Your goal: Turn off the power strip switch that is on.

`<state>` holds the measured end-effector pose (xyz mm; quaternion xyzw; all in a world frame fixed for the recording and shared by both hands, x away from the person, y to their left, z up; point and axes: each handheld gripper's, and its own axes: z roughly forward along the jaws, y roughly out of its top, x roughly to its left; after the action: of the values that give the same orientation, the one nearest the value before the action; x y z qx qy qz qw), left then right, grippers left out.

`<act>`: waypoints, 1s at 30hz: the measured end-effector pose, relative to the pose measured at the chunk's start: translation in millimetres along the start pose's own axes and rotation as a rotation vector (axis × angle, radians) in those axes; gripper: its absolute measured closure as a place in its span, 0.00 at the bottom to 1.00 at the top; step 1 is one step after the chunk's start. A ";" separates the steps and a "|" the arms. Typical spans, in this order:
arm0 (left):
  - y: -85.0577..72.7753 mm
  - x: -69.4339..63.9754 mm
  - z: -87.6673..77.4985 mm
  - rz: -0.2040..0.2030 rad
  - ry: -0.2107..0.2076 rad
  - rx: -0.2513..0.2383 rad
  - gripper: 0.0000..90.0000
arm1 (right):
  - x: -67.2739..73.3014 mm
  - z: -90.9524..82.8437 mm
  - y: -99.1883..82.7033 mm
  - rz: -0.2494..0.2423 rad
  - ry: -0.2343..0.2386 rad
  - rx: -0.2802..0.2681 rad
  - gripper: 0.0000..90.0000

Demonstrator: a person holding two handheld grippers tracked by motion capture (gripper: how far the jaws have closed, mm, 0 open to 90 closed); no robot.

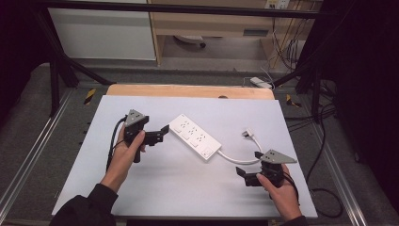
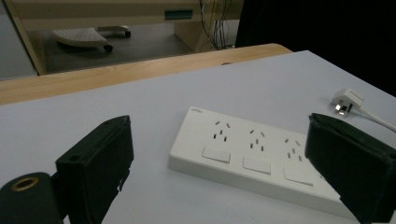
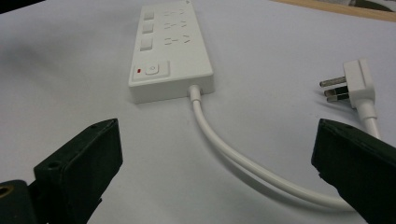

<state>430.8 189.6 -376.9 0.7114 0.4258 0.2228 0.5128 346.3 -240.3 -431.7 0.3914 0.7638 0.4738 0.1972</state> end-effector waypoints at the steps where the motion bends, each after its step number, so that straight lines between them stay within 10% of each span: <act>1: -0.6 -0.1 -3.2 0.001 -0.001 -0.005 0.09 | 0.2 0.1 0.0 -0.001 0.001 0.000 0.02; 30: -42.6 2.1 -85.6 -0.020 0.021 -0.057 0.08 | 0.8 2.1 -0.7 -0.013 -0.005 0.017 0.03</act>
<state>351.3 242.4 -384.2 0.6900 0.4317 0.2373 0.5303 347.0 -238.7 -433.3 0.3893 0.7699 0.4650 0.1988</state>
